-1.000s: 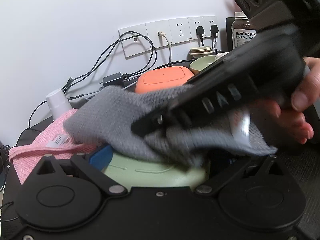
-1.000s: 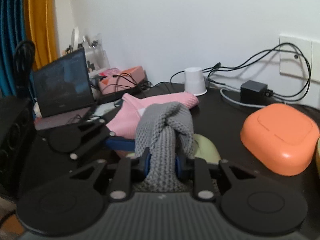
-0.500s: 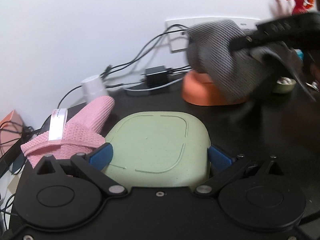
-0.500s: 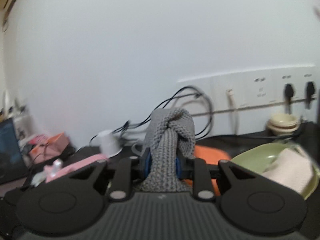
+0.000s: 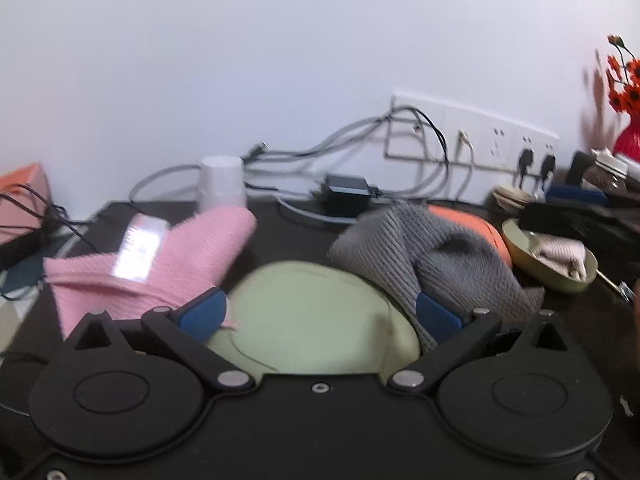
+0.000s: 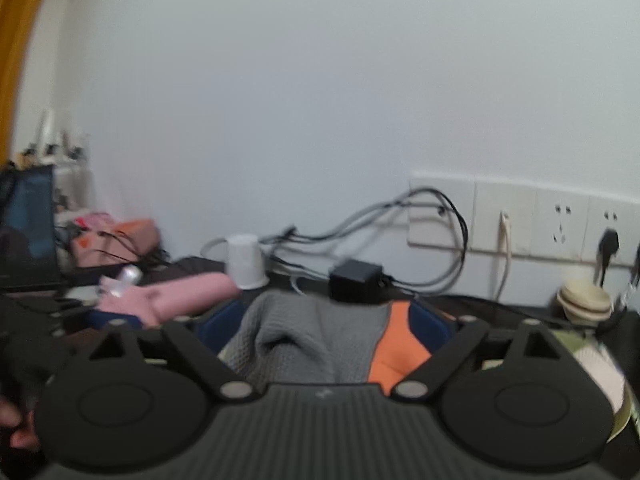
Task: Clean bowl
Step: 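Lift the grey towel off the plate with the right tool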
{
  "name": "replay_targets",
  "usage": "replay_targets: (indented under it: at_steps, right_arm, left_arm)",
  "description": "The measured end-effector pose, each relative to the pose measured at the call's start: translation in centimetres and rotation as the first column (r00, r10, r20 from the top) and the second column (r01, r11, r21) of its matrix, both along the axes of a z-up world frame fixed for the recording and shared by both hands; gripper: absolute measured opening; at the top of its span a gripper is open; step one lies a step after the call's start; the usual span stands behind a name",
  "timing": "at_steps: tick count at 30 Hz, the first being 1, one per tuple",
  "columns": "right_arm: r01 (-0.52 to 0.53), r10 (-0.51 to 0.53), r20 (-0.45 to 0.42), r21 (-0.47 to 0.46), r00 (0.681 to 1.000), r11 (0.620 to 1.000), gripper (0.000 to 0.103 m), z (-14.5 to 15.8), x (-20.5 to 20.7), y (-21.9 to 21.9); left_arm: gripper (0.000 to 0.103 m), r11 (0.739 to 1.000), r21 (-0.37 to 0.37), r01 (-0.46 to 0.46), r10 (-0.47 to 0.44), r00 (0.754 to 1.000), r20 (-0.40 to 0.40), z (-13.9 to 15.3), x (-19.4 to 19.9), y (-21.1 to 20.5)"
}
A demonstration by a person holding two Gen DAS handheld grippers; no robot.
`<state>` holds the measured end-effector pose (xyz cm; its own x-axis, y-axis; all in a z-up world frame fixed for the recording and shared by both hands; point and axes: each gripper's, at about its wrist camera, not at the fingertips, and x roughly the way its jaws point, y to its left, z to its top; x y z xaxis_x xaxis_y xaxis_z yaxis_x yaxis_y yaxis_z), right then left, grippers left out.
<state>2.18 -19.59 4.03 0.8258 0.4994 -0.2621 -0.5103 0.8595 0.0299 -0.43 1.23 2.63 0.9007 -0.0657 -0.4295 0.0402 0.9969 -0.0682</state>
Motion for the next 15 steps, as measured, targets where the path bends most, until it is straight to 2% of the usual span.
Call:
replay_targets:
  at_steps: [2,4,7,12,15]
  right_arm:
    - [-0.076,0.075,-0.038,-0.004,0.996,0.997,0.095,0.4,-0.5,-0.4]
    - [-0.175,0.171,-0.11,-0.031,0.979,0.984,0.097,0.0,-1.4,-0.3]
    - [-0.237,0.219,-0.168,-0.095,0.961,0.967,0.099,-1.3,-3.2,1.5]
    - [-0.236,0.21,-0.212,-0.102,0.954,0.966,0.099,-2.6,-3.5,5.4]
    - [-0.211,0.178,-0.199,-0.16,0.964,0.964,0.099,-2.8,-2.7,7.9]
  left_arm:
    - [0.103,1.0,0.018,-0.011,0.01,1.0,0.009,0.2,-0.2,0.0]
    - [0.103,1.0,0.026,-0.017,0.017,1.0,0.012,0.5,-0.3,0.1]
    - [0.103,0.999,-0.008,-0.05,0.051,0.998,0.024,1.0,-0.5,0.9]
    - [0.103,0.989,-0.036,-0.141,0.142,0.989,0.045,1.6,-0.8,2.6]
    - [0.103,0.983,-0.028,-0.181,0.182,0.982,0.048,1.6,-0.5,3.8]
